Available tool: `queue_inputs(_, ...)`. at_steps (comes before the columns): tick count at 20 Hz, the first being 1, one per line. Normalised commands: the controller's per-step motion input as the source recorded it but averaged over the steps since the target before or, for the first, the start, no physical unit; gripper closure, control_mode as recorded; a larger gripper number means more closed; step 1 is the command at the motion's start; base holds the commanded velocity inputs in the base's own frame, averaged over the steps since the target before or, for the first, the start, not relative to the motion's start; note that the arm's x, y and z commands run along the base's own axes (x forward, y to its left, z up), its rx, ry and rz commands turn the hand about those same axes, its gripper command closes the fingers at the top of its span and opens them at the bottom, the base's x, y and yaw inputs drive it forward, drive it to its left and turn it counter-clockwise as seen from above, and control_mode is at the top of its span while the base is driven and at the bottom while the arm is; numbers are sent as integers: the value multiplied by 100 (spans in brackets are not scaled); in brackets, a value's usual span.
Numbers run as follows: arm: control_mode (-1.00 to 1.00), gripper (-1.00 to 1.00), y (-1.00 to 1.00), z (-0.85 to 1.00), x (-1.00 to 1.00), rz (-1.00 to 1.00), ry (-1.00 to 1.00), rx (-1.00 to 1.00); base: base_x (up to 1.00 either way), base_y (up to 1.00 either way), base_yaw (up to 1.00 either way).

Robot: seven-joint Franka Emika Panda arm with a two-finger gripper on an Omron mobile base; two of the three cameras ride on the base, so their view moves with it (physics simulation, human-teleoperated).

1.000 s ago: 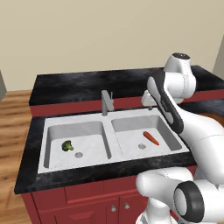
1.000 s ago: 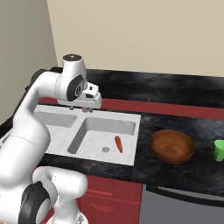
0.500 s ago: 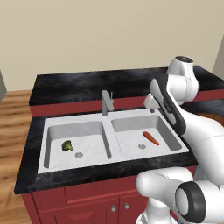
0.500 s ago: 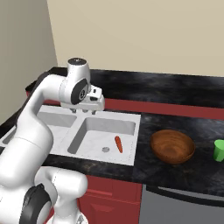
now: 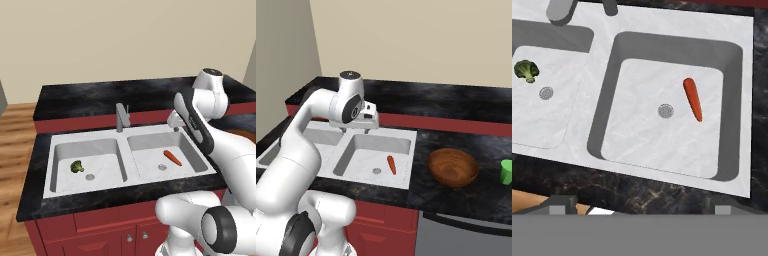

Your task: Remove the broccoli and carrot from the sink. Then move the bowl and cup from the counter to the sink for washing.

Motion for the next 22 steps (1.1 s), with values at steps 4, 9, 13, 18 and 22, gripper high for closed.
queue_inputs(4,-100,-100,-9,-16,9,4,0,0,0,0,0)
queue_inputs(9,-100,-100,-8,-17,10,4,0,0,0,0,0)
queue_inputs(13,-100,-100,-7,-16,9,4,0,0,0,0,0)
queue_inputs(18,-100,-100,-7,-17,10,3,0,0,0,0,0)
queue_inputs(22,-100,-100,-5,-17,9,3,0,0,0,0,0)
